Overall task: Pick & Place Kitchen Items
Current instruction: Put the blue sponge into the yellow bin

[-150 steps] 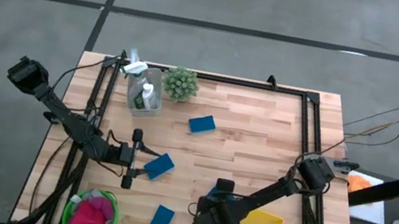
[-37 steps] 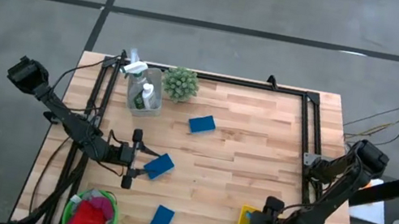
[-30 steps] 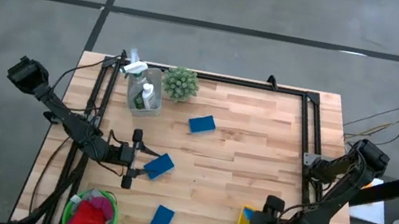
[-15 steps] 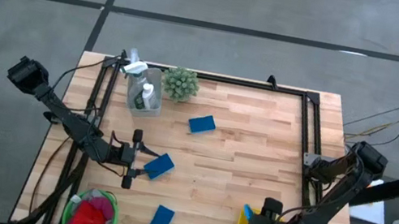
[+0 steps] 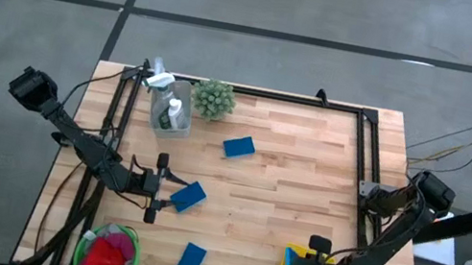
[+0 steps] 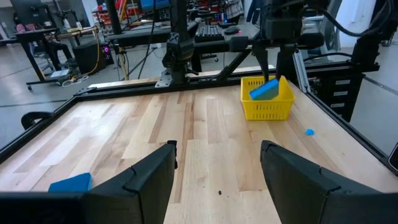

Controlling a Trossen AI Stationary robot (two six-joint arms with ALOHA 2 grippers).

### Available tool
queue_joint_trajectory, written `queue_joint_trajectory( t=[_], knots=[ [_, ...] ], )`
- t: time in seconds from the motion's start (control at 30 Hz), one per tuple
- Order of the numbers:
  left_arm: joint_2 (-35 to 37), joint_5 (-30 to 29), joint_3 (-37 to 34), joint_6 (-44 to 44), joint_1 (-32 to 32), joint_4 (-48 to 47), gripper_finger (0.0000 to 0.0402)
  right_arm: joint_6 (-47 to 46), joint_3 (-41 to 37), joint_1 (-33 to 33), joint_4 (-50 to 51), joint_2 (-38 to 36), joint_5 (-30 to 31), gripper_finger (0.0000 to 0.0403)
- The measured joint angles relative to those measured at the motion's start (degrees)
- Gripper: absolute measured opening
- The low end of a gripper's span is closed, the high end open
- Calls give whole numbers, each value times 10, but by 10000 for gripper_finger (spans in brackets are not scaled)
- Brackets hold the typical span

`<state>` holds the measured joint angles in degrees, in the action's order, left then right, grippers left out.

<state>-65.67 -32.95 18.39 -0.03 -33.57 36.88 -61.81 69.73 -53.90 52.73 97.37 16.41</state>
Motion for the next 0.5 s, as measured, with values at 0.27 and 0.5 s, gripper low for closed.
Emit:
queue_joint_trajectory(
  t=[0.27,0.5],
  knots=[
    [0,0,0,0,0,0,236,39,0,10,0,40,-5,29],
    [0,0,0,0,0,1,236,37,0,35,3,76,-90,29]
  ],
)
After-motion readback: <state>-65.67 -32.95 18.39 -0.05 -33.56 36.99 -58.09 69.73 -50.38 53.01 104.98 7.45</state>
